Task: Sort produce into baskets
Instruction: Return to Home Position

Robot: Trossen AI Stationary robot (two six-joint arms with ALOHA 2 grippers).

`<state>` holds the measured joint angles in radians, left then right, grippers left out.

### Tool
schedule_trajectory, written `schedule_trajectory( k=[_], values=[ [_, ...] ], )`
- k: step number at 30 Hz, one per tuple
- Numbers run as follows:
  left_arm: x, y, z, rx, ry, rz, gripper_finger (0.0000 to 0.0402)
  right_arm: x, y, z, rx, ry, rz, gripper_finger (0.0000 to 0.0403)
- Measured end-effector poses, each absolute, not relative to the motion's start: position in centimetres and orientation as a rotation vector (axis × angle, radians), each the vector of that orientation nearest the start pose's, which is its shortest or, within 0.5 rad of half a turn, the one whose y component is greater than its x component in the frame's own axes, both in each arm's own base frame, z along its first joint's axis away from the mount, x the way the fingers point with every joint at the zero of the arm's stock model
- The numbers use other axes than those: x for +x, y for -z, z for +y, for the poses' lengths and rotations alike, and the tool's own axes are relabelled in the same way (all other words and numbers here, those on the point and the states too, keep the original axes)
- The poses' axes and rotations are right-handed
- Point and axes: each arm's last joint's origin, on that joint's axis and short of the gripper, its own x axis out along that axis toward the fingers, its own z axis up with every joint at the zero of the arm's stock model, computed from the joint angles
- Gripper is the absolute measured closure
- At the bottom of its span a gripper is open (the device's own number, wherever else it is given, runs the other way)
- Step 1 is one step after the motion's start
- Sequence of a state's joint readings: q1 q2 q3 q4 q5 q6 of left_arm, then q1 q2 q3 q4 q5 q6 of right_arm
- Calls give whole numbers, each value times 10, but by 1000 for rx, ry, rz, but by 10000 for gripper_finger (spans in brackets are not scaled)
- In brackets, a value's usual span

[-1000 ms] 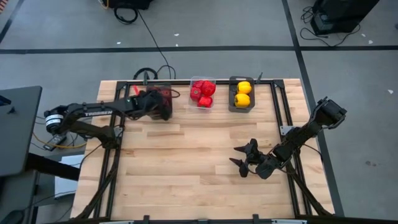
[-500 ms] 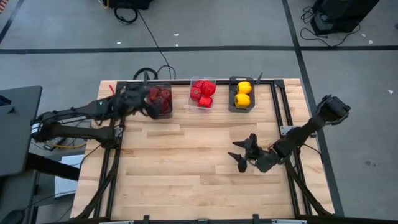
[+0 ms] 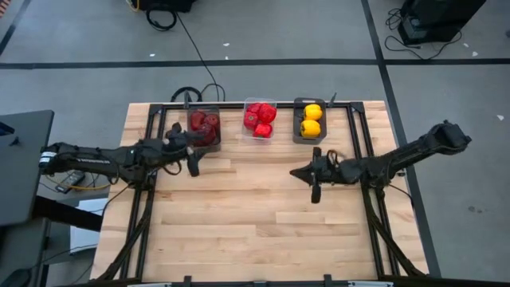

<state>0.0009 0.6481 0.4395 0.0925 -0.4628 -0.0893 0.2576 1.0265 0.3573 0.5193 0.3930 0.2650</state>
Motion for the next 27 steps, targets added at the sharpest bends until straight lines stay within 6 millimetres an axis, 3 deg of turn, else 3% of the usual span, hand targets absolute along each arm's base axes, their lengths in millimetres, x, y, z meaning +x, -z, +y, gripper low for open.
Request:
schedule_trajectory(
  k=[7,14,21,27],
  values=[
    [140,-237,11,-6,-350,-6,284,191,-231,7,190,193,29,396],
    [121,-222,14,-12,-365,-53,341,184,-233,-12,163,229,39,399],
    [110,-218,18,-10,-334,-33,371,170,-209,-18,163,164,-103,400],
    [103,-216,19,-8,-352,-20,389,159,-191,-31,199,244,-83,400]
  ],
)
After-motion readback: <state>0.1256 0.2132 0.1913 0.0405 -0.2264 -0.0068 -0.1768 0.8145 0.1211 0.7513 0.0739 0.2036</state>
